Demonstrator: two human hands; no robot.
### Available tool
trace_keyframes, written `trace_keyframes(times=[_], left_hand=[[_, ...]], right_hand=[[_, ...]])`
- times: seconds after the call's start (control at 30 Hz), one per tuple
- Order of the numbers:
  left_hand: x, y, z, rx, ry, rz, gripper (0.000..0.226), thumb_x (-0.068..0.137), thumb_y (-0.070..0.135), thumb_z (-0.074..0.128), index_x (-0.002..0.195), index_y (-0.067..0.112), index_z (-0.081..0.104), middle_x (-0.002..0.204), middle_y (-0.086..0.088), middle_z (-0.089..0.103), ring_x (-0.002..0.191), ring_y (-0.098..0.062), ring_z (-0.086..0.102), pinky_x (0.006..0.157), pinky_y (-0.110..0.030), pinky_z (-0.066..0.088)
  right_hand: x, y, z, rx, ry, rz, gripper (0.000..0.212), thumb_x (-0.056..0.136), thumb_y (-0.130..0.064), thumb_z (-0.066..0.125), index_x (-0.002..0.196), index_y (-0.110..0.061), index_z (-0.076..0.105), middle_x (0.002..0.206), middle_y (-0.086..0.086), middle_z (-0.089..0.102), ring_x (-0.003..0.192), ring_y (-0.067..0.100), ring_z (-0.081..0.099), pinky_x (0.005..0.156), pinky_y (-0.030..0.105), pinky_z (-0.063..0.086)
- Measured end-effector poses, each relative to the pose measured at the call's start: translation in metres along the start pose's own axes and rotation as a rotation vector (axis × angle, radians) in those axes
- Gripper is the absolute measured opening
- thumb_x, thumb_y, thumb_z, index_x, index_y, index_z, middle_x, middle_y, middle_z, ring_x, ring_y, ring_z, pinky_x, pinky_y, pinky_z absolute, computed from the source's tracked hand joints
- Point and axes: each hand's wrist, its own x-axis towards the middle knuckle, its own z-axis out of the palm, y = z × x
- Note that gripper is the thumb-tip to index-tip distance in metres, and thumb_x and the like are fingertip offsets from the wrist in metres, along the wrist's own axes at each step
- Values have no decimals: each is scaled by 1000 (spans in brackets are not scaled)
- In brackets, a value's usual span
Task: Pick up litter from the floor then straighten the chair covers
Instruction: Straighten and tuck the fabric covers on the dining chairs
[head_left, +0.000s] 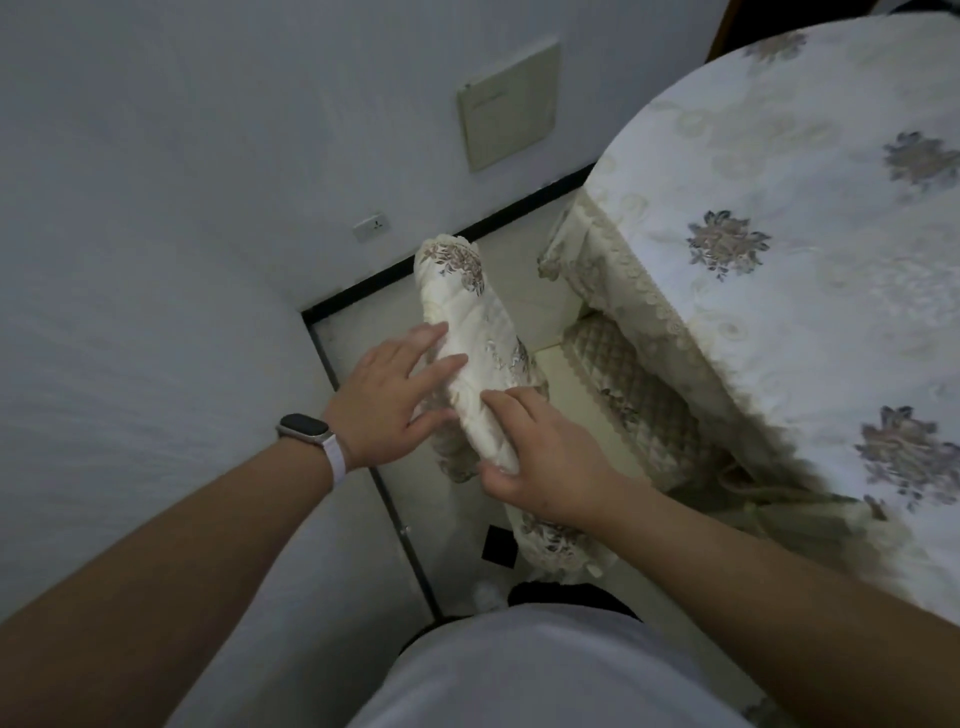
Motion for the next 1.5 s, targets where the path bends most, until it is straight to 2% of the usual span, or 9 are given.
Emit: trace_keyframes(times=[0.1,0.3,0.43,0.53,0.7,0.83,0.97,1.2,1.5], left_hand=[[9,-9,1,21,-71,55,60,93,56,48,143,23,41,152,-13,39,140,-35,36,103,-53,41],[24,-13,6,-41,-41,72,56,93,62,42,134,24,45,145,-13,45,137,-36,37,102,-57,40],[32,-16,19,-104,42,84,57,93,67,38,128,24,49,139,-13,48,131,-38,41,103,-57,38],[46,-17,27,-124,63,111,59,91,72,34,123,26,51,134,-11,50,129,-35,40,107,-57,31],[84,-10,34,-168,84,169,53,78,67,53,111,26,61,120,-6,54,118,-31,44,106,-54,23],[114,3,39,-238,92,243,52,75,64,59,100,19,68,109,-4,53,108,-28,46,104,-54,28],[135,15,50,-296,90,297,53,76,65,58,98,17,67,107,-4,54,109,-27,47,108,-57,25],[163,39,58,-366,77,289,52,72,64,62,97,17,67,108,-4,58,111,-26,46,110,-59,21],[195,46,60,-379,48,294,60,69,72,61,99,20,69,108,-1,60,113,-25,49,112,-59,21]], right_hand=[[6,-3,1,-4,-7,22,71,80,-52,61,140,-19,40,127,-2,47,101,17,55,69,30,48],[13,-6,-6,-31,42,67,59,78,-49,59,129,-19,50,113,-4,53,89,18,58,61,26,39],[17,0,-6,-64,77,67,54,75,-46,62,121,-18,55,102,-3,56,79,19,58,55,33,49],[17,5,-10,-107,93,126,55,76,-45,61,123,-19,54,107,-3,58,81,20,59,56,37,52],[14,11,-18,-163,214,249,50,77,-42,54,118,-15,59,106,4,60,80,23,59,58,33,51],[8,12,-26,-324,371,392,44,78,-47,52,107,-16,67,99,0,66,72,21,62,52,21,34],[1,19,-25,-390,452,517,39,81,-45,55,103,-15,67,95,1,66,75,23,63,52,28,45],[-6,39,-17,-511,638,691,39,84,-45,62,107,-14,66,96,3,64,82,22,60,73,34,42],[1,75,-35,-580,684,671,40,79,-51,63,94,-14,68,84,4,61,73,25,58,62,35,43]])
